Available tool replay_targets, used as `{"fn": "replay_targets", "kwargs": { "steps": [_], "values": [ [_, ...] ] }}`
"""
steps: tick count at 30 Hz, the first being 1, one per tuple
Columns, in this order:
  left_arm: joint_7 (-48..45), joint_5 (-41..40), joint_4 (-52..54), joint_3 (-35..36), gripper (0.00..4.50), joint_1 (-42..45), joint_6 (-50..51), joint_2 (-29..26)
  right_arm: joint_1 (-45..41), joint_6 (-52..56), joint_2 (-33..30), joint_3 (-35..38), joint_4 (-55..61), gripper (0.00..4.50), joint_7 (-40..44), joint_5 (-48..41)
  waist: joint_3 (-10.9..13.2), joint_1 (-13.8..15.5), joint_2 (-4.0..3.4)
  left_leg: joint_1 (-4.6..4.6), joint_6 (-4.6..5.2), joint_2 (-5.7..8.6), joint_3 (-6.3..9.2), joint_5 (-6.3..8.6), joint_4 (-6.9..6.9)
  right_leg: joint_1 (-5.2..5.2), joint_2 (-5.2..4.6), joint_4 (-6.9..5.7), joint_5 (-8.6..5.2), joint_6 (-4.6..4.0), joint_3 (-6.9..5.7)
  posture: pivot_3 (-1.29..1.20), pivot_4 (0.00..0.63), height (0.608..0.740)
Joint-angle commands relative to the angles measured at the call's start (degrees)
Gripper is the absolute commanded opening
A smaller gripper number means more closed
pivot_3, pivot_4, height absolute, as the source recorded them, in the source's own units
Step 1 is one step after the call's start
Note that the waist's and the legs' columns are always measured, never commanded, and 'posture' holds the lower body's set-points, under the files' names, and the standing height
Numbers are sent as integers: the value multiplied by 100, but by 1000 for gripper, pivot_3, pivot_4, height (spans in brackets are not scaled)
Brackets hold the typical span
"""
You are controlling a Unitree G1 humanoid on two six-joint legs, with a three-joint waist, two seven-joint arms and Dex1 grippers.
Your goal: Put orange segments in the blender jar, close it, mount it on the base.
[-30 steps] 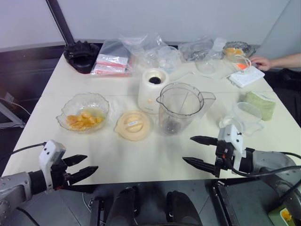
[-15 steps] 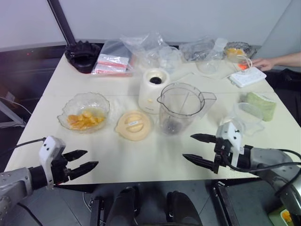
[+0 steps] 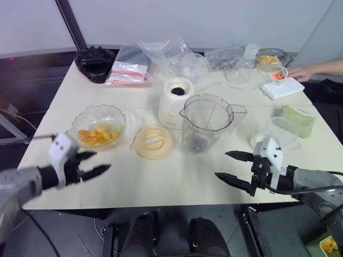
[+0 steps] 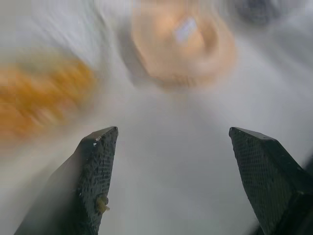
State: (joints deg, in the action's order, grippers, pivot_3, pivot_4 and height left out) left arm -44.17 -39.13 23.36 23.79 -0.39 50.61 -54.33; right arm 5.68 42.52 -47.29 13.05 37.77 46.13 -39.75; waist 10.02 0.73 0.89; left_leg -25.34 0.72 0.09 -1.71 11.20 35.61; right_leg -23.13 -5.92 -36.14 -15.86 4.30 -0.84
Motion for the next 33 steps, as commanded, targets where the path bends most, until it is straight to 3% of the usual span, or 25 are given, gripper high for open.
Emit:
{"fn": "replay_targets", "kwargs": {
  "steps": [1, 4, 9, 16, 22, 33],
  "values": [
    [196, -18, -567, -111, 3799, 1035, 511, -444, -277, 251, 7, -120, 684, 4291, -184, -492, 2, -21, 2, 0, 0, -3, 0, 0, 4, 0, 3, 0, 3, 5, 0, 0, 150, 740],
    [458, 757, -1338, -913, 3799, 2190, 254, -682, -382, 348, 16, -204, 759, 4291, -346, -540, 1, -7, 3, 1, 9, -7, -2, -6, 9, 0, 12, 2, 12, 23, 1, 0, 150, 740],
    [548, 1721, -2272, -2159, 3799, 3276, 263, -693, -351, 344, -21, -343, 963, 4291, -354, -644, 3, 0, 7, -5, 14, -3, -13, -8, 8, -4, 10, 5, 15, 27, 8, 0, 150, 740],
    [1206, 2933, -4433, -3363, 3799, 4917, 433, 532, -142, -194, -28, -662, 703, 4291, -130, -70, 21, 12, 50, -13, 18, -8, -8, -10, 42, 3, 30, 1, 33, 60, 1, 0, 150, 740],
    [1782, 3194, -6044, -3034, 3799, 5672, 601, 1355, 173, -693, 70, -902, 431, 4291, -89, 474, 28, -3, 79, -21, 21, -8, -12, -9, 53, -2, 27, 2, 61, 112, 6, 0, 150, 740],
    [2609, 3250, -7210, -2247, 3799, 6079, 716, 1805, -18, -321, -17, -718, 770, 4291, -296, 257, 27, 15, 80, -21, 19, -18, -12, -9, 58, -6, 24, -2, 83, 151, 7, 0, 150, 740]
  ]
}}
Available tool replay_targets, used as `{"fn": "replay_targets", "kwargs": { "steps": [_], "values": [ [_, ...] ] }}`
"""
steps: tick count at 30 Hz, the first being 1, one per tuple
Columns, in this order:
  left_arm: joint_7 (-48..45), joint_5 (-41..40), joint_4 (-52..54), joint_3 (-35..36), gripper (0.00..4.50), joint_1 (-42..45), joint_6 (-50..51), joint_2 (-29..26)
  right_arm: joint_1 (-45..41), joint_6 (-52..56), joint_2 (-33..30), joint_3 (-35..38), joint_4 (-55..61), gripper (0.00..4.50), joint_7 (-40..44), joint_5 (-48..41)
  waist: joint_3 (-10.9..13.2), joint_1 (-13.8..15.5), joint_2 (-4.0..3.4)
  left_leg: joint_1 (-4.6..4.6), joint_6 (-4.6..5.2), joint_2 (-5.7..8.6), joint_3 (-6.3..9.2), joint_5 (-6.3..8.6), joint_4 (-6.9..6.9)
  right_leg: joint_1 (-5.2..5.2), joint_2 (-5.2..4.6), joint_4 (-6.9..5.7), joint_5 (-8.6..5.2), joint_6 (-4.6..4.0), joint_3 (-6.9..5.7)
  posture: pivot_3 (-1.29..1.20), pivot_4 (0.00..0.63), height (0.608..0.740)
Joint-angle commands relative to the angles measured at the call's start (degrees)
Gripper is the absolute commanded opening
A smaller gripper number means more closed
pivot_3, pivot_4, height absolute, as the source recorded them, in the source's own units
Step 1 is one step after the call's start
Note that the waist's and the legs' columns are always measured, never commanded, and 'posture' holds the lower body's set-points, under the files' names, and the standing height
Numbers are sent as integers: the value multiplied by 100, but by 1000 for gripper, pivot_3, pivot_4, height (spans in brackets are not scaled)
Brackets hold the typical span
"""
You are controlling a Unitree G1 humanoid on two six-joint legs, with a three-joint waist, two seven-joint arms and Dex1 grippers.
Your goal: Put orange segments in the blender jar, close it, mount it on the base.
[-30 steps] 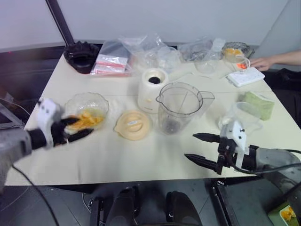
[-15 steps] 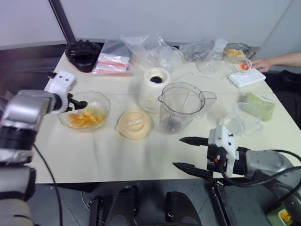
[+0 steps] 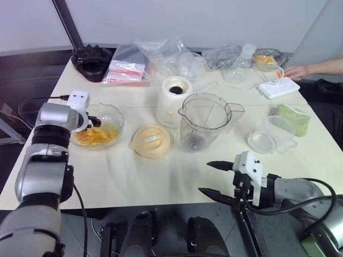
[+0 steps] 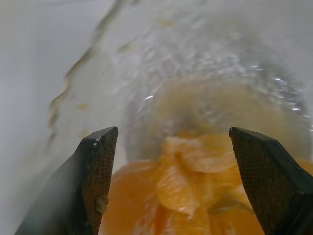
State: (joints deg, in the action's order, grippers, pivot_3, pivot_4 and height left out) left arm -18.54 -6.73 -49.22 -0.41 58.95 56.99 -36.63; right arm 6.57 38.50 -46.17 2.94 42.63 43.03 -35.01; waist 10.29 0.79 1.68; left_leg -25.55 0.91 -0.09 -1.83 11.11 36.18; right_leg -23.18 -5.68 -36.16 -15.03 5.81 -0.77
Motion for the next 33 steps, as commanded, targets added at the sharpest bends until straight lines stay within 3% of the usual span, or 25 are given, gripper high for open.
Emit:
{"fn": "replay_targets", "kwargs": {
  "steps": [1, 19, 23, 28, 33],
  "values": [
    [42, -7, 70, 207, 3799, 127, 163, 73, -144, 131, -189, 368, 307, 4291, 40, -266, -1, 19, 3, 0, 0, 1, 0, 0, 0, 2, -2, 0, 0, 0, 0, 0, 150, 740],
    [502, 8, 147, 703, 3799, -333, 501, 506, -729, 614, -227, 261, 387, 4291, -286, -527, -4, -11, 7, -1, -18, 6, -2, 11, -8, -6, -24, 4, 1, -3, 13, 0, 150, 740],
    [597, 24, 95, 751, 2462, -398, 403, 568, -770, 634, -209, 223, 382, 4367, -334, -516, -7, -8, 3, 1, -18, 6, -2, 11, -9, -6, -24, 3, 1, -3, 14, 0, 150, 740],
    [685, 51, 55, 775, 31, -402, 288, 566, -775, 653, -210, 203, 388, 4367, -366, -515, -9, -1, 2, 1, -19, 7, -3, 11, -9, -5, -27, 3, 1, -4, 14, 0, 150, 740],
    [620, 179, 517, 589, 31, -439, 364, 430, -736, 655, -207, 194, 392, 4367, -394, -498, -9, -7, 2, 1, -19, 8, -3, 11, -9, -5, -29, 3, 1, -5, 14, 0, 150, 740]
  ]
}}
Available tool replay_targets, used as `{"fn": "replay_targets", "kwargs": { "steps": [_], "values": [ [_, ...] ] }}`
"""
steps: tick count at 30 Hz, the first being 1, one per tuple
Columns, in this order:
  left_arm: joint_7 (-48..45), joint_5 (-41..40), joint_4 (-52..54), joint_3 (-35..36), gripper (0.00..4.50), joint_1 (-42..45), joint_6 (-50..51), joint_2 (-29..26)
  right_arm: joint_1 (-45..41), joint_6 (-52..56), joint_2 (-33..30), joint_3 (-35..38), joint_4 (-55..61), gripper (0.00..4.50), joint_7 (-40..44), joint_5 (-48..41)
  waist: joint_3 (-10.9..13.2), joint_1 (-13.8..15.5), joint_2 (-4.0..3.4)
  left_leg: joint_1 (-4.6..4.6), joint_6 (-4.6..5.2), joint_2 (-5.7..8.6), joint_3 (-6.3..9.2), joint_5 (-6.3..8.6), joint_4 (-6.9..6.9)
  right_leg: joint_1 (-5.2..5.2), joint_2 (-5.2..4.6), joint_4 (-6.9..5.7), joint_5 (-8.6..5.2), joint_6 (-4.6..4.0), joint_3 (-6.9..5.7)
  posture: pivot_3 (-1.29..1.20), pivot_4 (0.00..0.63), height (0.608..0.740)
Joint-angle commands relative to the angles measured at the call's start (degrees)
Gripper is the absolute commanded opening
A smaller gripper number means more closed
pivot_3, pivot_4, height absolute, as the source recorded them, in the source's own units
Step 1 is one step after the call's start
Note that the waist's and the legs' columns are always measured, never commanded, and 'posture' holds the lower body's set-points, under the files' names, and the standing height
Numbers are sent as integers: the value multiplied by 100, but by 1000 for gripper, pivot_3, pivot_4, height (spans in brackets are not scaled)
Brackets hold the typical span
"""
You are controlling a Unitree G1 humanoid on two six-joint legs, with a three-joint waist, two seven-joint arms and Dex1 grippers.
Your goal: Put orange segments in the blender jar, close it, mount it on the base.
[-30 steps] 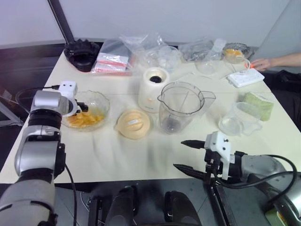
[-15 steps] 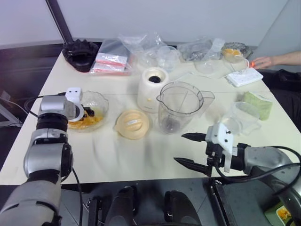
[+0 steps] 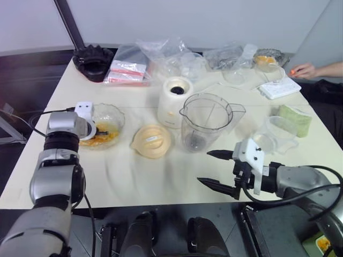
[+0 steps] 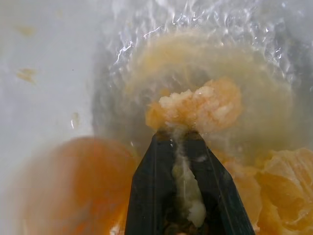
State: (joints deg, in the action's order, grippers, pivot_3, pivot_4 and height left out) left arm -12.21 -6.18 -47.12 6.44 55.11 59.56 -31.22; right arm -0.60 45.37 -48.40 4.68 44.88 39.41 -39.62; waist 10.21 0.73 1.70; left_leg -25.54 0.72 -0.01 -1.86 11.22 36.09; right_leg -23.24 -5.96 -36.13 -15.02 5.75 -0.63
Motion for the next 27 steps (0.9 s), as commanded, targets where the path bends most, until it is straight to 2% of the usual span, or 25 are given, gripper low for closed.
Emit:
{"fn": "replay_targets", "kwargs": {
  "steps": [1, 7, 14, 17, 20, 23, 27],
  "values": [
    [-58, 193, 633, -219, 31, -87, 183, -201, 5, -37, 12, 28, 168, 4367, -34, -31, 0, -1, 1, 0, 0, 0, 0, 0, 0, -1, 0, 0, 0, 0, 0, 0, 150, 740],
    [-378, 103, 2317, -401, 31, -218, 1177, -650, 86, -97, 5, 45, 102, 4367, 4, 4, 1, -8, 2, -30, -1, 0, 0, 0, -1, -27, 0, -1, 1, 0, 1, 0, 150, 740],
    [-948, -112, 3056, -475, 31, -312, 1680, -1138, 73, -203, -19, 42, -55, 4367, 133, 83, 1, -2, 1, -28, 0, 1, 0, -1, 1, -24, 1, -1, -8, -16, 1, 0, 150, 740],
    [-1635, -385, 3162, -535, 31, -350, 1218, -1386, 59, -235, -39, 92, -105, 4367, 195, 91, 1, -4, 1, -29, -1, 1, 0, -1, 2, -24, 1, 0, -9, -17, 1, 0, 150, 740],
    [-2229, -526, 3102, -400, 31, -439, 32, -1509, 44, -247, -44, 196, -129, 4367, 195, 82, 1, 2, 1, -29, -1, 1, 0, 0, -2, -25, -2, 3, -10, -19, 1, 0, 150, 740],
    [-3078, -944, 3181, -180, 31, -549, -630, -1635, 71, -234, -95, 377, -130, 4367, 192, 58, 1, -8, 1, -29, -1, 1, -1, 0, -3, -25, -5, 7, -10, -21, 2, 0, 150, 740],
    [-4272, -1591, 3247, -26, 31, -367, -827, -1851, 70, -101, -171, 773, -179, 4367, 264, -205, 2, -12, 1, -32, -1, 3, -2, 0, -6, -27, -8, 10, -10, -21, 2, 0, 150, 740]
  ]
}}
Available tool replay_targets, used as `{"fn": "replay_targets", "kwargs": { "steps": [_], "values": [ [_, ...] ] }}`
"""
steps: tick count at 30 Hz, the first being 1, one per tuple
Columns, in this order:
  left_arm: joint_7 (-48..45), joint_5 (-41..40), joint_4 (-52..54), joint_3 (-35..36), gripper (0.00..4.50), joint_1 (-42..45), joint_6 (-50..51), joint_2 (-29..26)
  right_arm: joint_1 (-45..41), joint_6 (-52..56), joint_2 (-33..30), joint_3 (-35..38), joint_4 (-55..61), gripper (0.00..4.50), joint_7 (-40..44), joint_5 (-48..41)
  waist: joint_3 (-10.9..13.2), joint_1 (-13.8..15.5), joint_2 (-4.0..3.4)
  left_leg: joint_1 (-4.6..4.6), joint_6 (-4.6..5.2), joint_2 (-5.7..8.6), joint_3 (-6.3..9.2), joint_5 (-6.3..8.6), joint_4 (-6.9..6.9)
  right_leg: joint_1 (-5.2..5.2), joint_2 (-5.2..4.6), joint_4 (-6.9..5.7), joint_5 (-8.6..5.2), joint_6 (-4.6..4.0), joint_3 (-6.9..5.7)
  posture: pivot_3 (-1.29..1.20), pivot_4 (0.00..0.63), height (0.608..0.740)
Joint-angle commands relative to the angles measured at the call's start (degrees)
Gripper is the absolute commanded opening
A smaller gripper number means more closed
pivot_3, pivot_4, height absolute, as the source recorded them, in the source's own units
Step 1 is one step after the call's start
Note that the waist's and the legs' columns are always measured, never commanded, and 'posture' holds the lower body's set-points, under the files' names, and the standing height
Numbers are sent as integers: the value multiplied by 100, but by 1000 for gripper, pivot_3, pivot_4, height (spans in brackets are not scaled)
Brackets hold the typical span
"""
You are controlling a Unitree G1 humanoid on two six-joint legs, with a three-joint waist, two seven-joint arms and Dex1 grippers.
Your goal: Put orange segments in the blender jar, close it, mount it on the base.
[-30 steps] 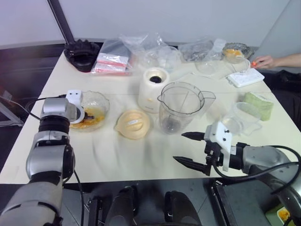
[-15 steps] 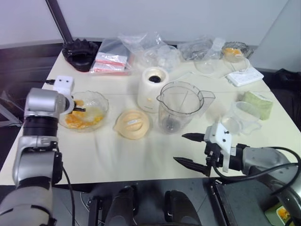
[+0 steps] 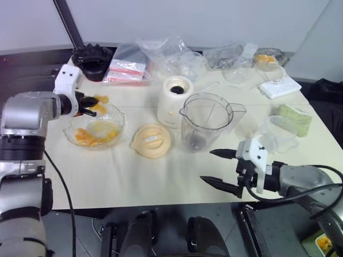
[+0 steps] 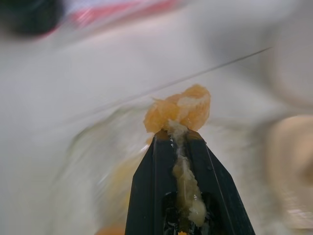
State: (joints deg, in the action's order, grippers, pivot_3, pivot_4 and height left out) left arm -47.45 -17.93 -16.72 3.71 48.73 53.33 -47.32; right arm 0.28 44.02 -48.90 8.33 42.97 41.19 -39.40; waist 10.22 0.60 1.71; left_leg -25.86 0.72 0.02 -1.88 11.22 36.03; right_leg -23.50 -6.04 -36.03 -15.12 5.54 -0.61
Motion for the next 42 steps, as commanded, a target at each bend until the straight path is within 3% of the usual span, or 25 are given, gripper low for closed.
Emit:
{"fn": "replay_targets", "kwargs": {
  "steps": [1, 5, 13, 23, 31, 34, 41, 42],
  "values": [
    [-1029, -523, 157, 212, 31, 448, -219, -300, -28, 64, -167, 563, -31, 4367, 124, -286, 0, 1, 0, 1, 0, 0, 0, 0, -1, 1, 0, 0, 0, 0, 0, 0, 150, 740],
    [-1760, -719, -367, -42, 31, 1590, -310, -135, -128, 190, -323, 1173, -199, 4367, 162, -551, 2, 44, 2, -6, 2, 1, 1, -1, 12, 4, 2, -1, 0, 0, -6, 0, 150, 740],
    [-2842, -515, -1847, -886, 31, 3393, -1006, 1547, -79, 187, -340, 1494, -257, 4367, -19, -478, -1, 142, -4, -8, 35, 15, -10, -8, 27, 14, 12, 0, 1, 2, -7, 0, 150, 740],
    [-2982, 324, -3597, -1446, 31, 3821, -2610, 3526, 636, 370, -163, 2133, 346, 4367, -488, -648, 3, 180, -13, -56, 65, -4, 3, 9, 112, 5, 57, -18, 27, 59, -25, 0, 150, 740],
    [-3038, 1074, -4333, -1762, 31, 3682, -3469, 4128, 876, 386, -23, 2170, 580, 4367, -828, -747, 3, 154, -19, -55, 70, -2, -10, 12, 133, 9, 50, -11, 26, 54, -9, 0, 150, 740],
    [-2898, 1243, -4544, -1725, 1000, 3685, -3692, 4210, 888, 367, -5, 2139, 594, 4367, -904, -760, 3, 158, -19, -57, 70, -2, -9, 12, 132, 7, 50, -10, 26, 54, -9, 0, 150, 740],
    [-2699, 1321, -4662, -1507, 4459, 3656, -3908, 4200, 1116, 277, 7, 2148, 540, 4367, -896, -613, 4, 164, -18, -59, 77, -1, -9, 16, 133, 8, 49, -10, 27, 57, -9, 0, 150, 740],
    [-2712, 1290, -4618, -1445, 4459, 3646, -3917, 4192, 1147, 252, 36, 2155, 515, 4367, -905, -591, 4, 164, -19, -59, 77, 0, -9, 16, 133, 8, 49, -10, 27, 57, -9, 0, 150, 740]
  ]
}}
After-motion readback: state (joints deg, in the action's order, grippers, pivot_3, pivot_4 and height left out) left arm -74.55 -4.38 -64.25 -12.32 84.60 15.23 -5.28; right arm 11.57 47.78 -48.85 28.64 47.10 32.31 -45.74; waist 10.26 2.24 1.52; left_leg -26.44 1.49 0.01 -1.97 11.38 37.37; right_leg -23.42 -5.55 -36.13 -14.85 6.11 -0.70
